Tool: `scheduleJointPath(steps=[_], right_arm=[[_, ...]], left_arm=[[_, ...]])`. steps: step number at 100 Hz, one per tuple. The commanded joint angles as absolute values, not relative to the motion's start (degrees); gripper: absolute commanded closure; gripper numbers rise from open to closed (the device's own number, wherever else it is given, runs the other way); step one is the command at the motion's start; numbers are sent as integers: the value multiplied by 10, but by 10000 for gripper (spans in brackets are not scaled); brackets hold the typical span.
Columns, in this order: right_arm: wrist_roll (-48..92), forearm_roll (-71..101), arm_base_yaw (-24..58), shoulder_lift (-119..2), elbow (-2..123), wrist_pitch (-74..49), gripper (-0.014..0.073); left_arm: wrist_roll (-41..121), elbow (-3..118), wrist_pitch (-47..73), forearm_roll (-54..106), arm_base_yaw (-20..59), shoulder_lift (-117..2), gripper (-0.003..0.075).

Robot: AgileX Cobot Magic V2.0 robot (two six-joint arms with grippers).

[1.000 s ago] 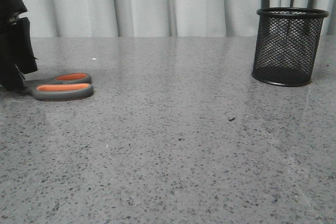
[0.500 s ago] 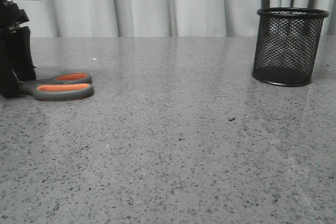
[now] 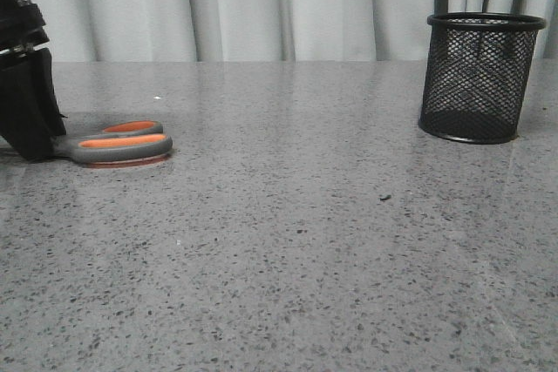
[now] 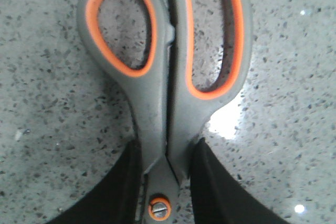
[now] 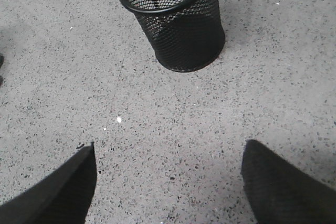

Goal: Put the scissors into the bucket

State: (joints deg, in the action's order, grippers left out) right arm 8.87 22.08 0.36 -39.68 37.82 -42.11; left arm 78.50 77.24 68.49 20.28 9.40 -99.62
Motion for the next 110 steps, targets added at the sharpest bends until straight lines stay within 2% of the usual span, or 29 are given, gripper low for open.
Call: scheduleJointPath(steps=[1, 21, 57, 87, 110], right_arm=[[94, 230, 4, -399, 398, -389, 78], [104, 266, 4, -399, 398, -390, 78], [250, 519, 4, -426, 462, -405, 78], [340, 675, 4, -498, 552, -474, 78], [400, 753, 4, -560, 569, -523, 78]], left_arm=[[751, 814, 725, 228, 98, -968, 741], [713, 886, 725, 200, 132, -921, 741], [644, 948, 724, 148, 246, -840, 741], [560, 983, 699, 130, 352, -819, 741], [521, 1005, 660, 93, 433, -819, 741]])
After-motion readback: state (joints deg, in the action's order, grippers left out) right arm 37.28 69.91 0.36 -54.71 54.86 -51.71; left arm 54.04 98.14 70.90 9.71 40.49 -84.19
